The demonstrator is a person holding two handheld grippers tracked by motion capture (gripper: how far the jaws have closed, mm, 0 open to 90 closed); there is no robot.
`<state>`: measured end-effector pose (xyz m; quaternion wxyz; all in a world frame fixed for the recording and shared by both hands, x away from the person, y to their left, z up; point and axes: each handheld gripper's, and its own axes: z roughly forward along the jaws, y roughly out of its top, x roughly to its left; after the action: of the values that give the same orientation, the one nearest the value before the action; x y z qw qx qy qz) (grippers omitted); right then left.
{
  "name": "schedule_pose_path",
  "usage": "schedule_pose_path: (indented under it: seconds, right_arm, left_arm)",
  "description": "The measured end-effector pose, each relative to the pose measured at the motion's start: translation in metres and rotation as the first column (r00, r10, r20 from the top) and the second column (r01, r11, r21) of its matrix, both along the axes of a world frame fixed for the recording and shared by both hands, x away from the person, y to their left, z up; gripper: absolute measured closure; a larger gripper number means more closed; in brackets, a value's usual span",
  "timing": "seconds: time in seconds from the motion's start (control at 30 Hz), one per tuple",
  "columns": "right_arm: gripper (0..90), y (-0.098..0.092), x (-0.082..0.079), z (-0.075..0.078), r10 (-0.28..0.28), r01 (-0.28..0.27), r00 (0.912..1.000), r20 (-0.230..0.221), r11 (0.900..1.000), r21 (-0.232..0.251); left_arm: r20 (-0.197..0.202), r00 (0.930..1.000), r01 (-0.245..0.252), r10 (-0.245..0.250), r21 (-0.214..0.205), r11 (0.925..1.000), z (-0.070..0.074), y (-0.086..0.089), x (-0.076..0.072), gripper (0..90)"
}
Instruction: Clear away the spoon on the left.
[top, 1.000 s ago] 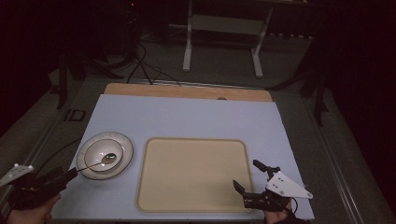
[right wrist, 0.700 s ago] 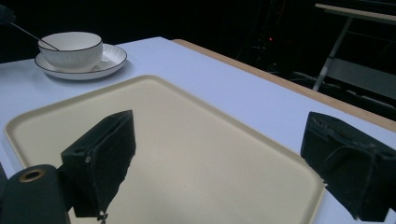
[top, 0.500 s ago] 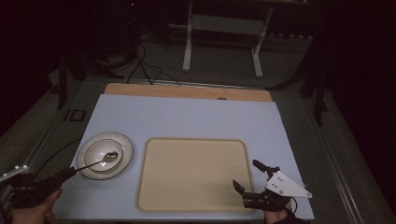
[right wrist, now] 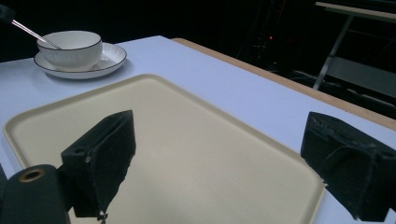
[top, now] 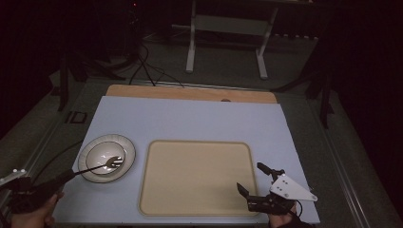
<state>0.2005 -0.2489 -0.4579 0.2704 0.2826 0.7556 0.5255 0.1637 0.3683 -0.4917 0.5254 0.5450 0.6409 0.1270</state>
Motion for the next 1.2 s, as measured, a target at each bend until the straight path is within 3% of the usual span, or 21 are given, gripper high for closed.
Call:
schedule_pose_path:
  seconds: [0.27, 0.43, 0.7, 1.0, 1.2]
  right_arm:
    - [10.4, 0.000, 0.001, 0.000, -0.003, 0.003, 1.0000, 0.000, 1.0000, 0.001]
    - [10.4, -0.001, 0.001, 0.000, -0.010, 0.010, 0.9999, -0.005, 0.9999, 0.004]
    - [10.4, -0.001, 0.002, 0.000, -0.010, 0.010, 0.9999, -0.003, 0.9999, 0.007]
    - [10.4, -0.002, 0.002, 0.000, -0.007, 0.007, 1.0000, -0.006, 0.9999, 0.015]
    - [10.4, -0.002, 0.002, 0.000, -0.008, 0.008, 1.0000, -0.006, 0.9998, 0.016]
  left_arm:
    - [0.017, 0.9996, 0.024, -0.024, 0.007, 0.9997, 0.007, 0.002, 0.000, 89.5]
    - [0.025, 0.9984, 0.048, -0.050, 0.070, 0.9964, 0.022, 0.002, 0.003, 89.6]
    - [0.050, 0.9949, 0.083, -0.087, 0.093, 0.9923, 0.047, 0.000, 0.009, 89.6]
    - [0.064, 0.9858, 0.145, -0.156, 0.141, 0.9793, 0.072, -0.011, 0.017, 89.7]
    - [0.082, 0.9732, 0.199, -0.215, 0.166, 0.9658, 0.091, -0.019, 0.025, 89.6]
